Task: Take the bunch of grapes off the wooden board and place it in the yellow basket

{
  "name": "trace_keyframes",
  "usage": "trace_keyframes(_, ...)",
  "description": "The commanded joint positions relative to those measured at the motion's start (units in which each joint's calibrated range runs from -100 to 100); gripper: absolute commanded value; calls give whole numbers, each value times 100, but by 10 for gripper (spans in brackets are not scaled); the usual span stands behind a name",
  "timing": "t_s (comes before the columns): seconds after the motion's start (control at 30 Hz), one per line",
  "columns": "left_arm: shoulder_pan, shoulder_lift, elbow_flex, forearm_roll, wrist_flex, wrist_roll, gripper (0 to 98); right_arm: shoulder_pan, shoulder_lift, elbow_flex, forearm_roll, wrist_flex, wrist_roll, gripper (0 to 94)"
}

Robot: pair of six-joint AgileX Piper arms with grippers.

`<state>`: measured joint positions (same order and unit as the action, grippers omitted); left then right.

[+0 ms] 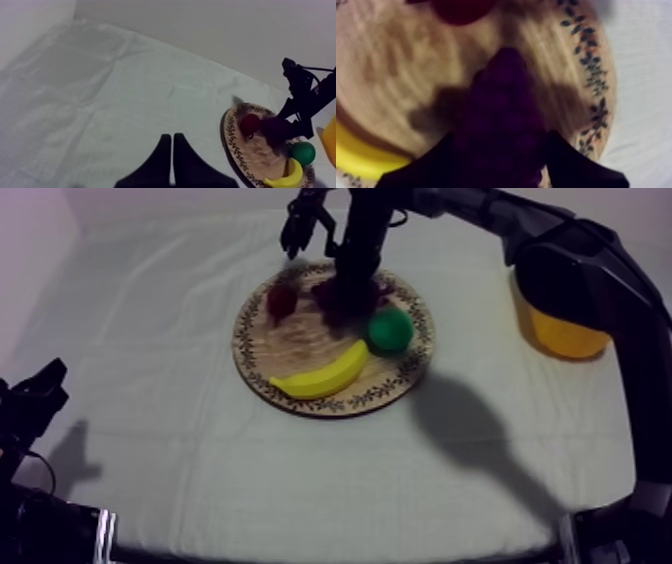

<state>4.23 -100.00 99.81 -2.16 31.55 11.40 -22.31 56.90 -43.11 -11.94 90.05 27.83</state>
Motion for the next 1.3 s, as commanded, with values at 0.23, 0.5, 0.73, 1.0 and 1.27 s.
trace_keyframes(0.23,0,0,-3,-1,-2,0,0,278,-2033,596,-203,261,37,282)
trace_keyframes(0.5,0,0,-3,-1,-2,0,0,712,-3752,863,-512,321,-211,300)
trace_keyframes(0.73,0,0,-3,-1,-2,0,0,1155,-4735,1213,-539,149,-623,309)
trace_keyframes(1.0,0,0,-3,-1,-2,0,0,1750,-5818,2577,-407,-748,-902,338)
trace_keyframes(1.27,0,0,-3,-1,-2,0,0,2273,-6281,4111,-237,-1609,-1065,346)
